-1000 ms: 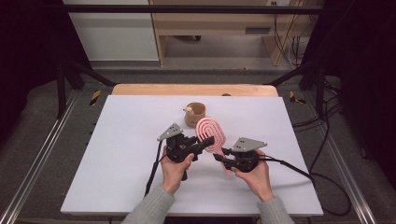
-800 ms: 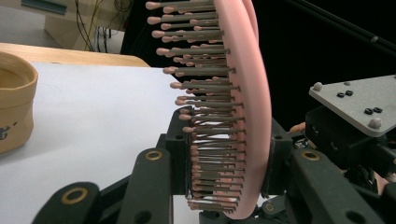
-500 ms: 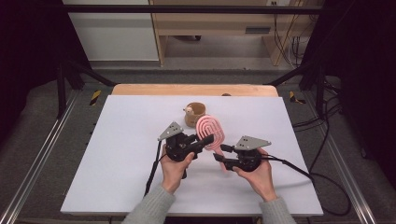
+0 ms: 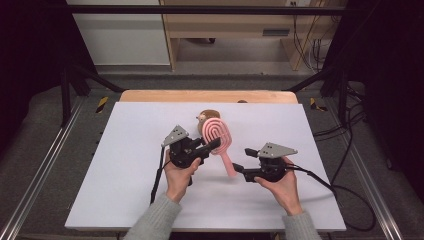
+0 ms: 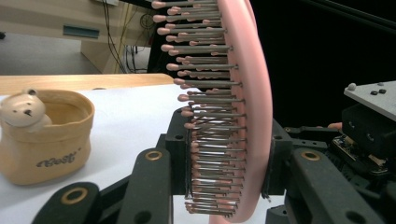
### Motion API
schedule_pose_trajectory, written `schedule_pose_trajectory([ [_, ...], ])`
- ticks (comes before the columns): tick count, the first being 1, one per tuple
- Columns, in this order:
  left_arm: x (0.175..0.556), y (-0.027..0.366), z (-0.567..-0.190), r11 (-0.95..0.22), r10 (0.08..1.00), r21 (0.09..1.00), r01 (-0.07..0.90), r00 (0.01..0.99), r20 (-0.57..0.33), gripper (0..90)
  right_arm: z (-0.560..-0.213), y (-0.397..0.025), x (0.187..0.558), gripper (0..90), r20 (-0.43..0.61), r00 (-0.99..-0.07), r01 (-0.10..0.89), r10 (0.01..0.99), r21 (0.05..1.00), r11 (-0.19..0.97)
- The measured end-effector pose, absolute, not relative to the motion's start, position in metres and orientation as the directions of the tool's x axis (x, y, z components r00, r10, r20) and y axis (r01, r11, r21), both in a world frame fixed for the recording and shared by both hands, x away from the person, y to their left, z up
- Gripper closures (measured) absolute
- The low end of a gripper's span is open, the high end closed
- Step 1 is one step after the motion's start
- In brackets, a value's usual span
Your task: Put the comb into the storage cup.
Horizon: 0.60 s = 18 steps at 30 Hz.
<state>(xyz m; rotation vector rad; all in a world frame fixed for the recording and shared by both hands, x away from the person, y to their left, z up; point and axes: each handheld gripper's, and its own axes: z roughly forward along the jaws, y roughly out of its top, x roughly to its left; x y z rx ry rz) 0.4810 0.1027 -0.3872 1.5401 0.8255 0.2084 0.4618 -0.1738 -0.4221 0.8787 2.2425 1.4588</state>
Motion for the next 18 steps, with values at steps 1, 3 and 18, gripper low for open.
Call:
schedule_pose_trajectory([
  [1, 0.481, 0.104, -0.386, 0.077, 0.606, 0.926, 0.369, 0.721, -0.337, 63.2, -0.423, -0.175, 0.462, 24.9, 0.066, -0.754, 0.321, 0.654, 0.905, 0.280],
  [3, 0.482, 0.106, -0.384, 0.077, 0.611, 0.928, 0.364, 0.718, -0.332, 63.2, -0.423, -0.178, 0.463, 21.4, 0.073, -0.746, 0.333, 0.662, 0.902, 0.276],
  [18, 0.484, 0.119, -0.369, 0.067, 0.633, 0.942, 0.330, 0.715, -0.295, 63.1, -0.430, -0.196, 0.469, 2.1, 0.058, -0.683, 0.382, 0.728, 0.878, 0.289],
])
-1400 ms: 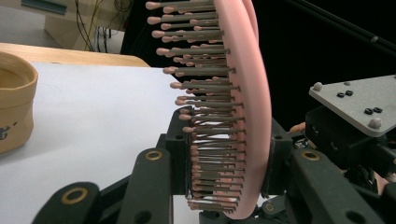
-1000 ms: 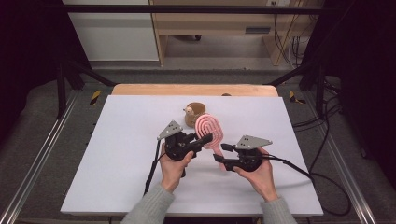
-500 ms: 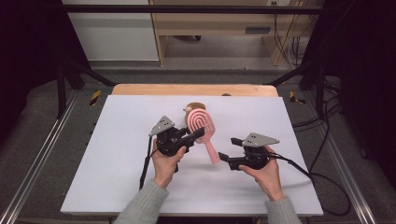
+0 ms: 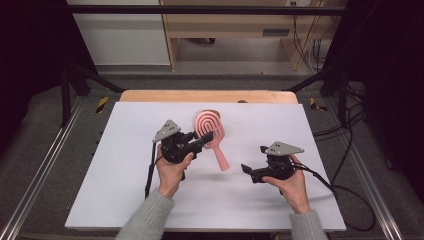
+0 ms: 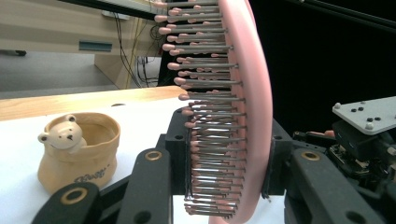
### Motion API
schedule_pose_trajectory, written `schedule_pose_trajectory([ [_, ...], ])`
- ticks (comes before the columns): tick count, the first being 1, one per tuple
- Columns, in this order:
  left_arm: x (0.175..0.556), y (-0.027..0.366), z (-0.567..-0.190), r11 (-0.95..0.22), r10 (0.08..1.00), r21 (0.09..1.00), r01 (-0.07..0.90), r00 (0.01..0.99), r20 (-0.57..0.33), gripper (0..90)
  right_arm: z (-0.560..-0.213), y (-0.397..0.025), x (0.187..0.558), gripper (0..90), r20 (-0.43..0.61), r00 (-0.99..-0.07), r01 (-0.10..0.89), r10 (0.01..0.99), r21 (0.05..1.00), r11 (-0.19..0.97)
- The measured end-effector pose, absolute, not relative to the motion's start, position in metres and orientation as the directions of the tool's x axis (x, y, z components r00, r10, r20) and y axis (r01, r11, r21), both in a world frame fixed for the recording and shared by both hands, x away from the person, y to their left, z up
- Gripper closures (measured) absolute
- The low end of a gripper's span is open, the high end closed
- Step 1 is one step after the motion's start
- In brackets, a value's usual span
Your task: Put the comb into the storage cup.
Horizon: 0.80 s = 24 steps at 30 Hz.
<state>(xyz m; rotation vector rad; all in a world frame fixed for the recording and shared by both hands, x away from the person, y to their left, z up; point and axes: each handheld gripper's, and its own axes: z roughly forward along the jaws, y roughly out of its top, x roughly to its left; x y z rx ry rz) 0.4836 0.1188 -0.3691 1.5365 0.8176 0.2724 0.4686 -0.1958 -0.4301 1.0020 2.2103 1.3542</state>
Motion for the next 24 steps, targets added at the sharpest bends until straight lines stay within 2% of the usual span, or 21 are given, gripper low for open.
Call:
schedule_pose_trajectory([
  [24, 0.493, 0.130, -0.353, 0.051, 0.663, 0.954, 0.296, 0.704, -0.254, 63.1, -0.441, -0.222, 0.470, 0.5, 0.088, -0.668, 0.425, 0.739, 0.861, 0.281],
])
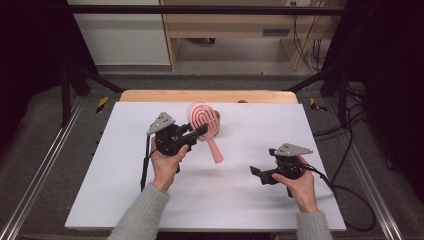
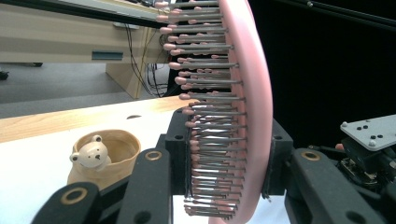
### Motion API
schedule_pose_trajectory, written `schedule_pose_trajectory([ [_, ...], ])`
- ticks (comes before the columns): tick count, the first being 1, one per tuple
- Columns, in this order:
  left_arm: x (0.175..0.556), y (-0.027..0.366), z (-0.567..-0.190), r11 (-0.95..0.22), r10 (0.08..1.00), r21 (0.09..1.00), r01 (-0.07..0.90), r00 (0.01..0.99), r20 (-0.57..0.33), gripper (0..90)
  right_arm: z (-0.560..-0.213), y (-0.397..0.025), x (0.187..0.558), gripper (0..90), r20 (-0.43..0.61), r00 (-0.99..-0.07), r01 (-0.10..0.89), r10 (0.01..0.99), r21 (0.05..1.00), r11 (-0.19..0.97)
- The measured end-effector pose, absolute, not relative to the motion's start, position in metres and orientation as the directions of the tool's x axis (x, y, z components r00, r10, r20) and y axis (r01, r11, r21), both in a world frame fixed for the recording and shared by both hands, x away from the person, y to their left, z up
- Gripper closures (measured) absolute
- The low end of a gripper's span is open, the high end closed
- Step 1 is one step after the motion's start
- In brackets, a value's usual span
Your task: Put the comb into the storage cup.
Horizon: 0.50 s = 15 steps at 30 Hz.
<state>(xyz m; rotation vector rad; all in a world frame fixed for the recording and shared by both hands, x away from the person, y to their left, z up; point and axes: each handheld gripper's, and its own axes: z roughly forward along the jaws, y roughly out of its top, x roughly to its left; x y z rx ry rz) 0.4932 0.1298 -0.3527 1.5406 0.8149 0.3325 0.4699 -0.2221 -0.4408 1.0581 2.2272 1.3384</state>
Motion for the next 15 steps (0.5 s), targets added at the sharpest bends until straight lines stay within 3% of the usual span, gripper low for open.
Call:
schedule_pose_trajectory([
  [15, 0.499, 0.133, -0.340, 0.063, 0.670, 0.958, 0.279, 0.700, -0.247, 63.1, -0.446, -0.236, 0.469, 0.5, 0.077, -0.673, 0.423, 0.735, 0.856, 0.297],
])
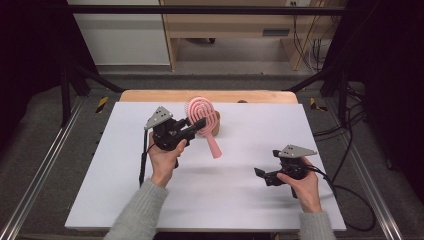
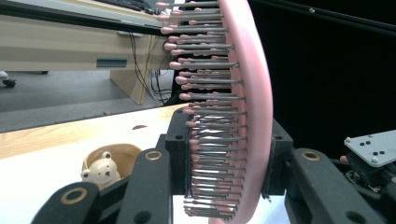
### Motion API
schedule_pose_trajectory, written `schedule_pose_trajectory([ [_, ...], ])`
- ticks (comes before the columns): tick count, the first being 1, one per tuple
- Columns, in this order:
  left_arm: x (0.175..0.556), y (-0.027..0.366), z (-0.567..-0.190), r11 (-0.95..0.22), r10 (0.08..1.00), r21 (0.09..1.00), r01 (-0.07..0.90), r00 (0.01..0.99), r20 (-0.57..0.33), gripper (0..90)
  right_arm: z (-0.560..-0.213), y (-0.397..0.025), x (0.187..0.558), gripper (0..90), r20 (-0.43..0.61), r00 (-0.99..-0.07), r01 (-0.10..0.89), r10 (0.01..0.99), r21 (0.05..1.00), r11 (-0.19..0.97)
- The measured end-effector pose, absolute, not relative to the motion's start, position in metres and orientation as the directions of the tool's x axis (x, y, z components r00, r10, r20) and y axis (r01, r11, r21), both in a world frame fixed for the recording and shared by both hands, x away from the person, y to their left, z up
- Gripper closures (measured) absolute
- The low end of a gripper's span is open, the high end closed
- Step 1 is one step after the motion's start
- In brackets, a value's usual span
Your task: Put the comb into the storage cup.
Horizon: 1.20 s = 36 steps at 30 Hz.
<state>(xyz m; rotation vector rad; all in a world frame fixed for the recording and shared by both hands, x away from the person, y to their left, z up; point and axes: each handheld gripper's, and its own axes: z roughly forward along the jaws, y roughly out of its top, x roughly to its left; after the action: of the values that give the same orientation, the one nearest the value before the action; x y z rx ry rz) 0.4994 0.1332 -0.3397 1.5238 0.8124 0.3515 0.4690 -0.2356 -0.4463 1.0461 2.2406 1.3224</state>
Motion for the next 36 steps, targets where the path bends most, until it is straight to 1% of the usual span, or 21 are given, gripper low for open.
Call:
schedule_pose_trajectory([
  [24, 0.514, 0.138, -0.317, 0.069, 0.682, 0.967, 0.247, 0.696, -0.226, 63.0, -0.448, -0.249, 0.468, 0.5, 0.091, -0.671, 0.418, 0.736, 0.866, 0.275],
  [36, 0.527, 0.140, -0.308, 0.099, 0.694, 0.965, 0.244, 0.678, -0.243, 63.0, -0.450, -0.250, 0.468, 0.5, 0.097, -0.669, 0.426, 0.737, 0.862, 0.274],
])
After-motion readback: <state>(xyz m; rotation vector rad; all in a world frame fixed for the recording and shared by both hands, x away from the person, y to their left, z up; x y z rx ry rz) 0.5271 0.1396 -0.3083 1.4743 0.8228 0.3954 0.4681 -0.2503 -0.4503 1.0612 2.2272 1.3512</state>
